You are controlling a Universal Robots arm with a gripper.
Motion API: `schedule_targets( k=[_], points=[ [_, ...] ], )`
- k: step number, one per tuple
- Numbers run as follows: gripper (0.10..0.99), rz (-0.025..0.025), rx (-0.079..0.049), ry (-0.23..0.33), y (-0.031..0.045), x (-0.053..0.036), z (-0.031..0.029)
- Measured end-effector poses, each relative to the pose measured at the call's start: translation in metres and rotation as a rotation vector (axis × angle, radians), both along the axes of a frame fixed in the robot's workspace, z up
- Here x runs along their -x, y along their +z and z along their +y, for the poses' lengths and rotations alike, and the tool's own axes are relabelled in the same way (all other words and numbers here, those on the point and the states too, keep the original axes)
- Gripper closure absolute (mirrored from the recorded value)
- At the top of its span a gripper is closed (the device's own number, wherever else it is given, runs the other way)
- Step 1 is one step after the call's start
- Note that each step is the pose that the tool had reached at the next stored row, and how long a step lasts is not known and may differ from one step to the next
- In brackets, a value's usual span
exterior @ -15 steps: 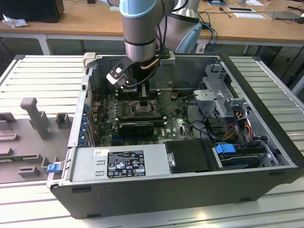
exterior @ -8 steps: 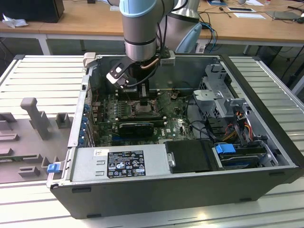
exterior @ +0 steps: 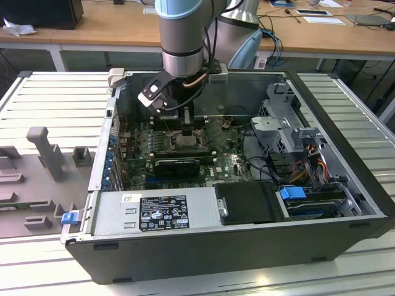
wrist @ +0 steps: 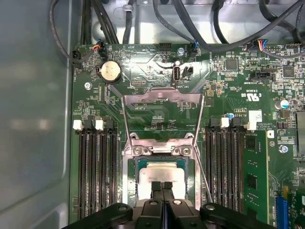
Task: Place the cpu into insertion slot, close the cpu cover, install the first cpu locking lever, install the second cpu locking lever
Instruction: 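Close the cpu cover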
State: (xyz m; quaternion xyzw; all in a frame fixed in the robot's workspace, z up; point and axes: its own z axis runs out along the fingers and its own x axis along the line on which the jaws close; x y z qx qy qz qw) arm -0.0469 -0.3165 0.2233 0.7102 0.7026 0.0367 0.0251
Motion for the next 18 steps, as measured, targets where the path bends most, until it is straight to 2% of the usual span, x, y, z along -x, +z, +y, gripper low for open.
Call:
schedule_targets(
  k=[2,4,15,18],
  points=[
    [0.980,0.0000,0.000,0.000,0.0006,-0.0003,0.0000],
    [0.980,0.0020,-0.005,0.000,0.0007,-0.0037,-0.0012],
    [0.980,0.0024,-0.006,0.000,0.0047,-0.0048,-0.0020],
    [0.980,0.0030,-0.006,-0.001,0.0049,-0.0084,-0.0021]
  ],
)
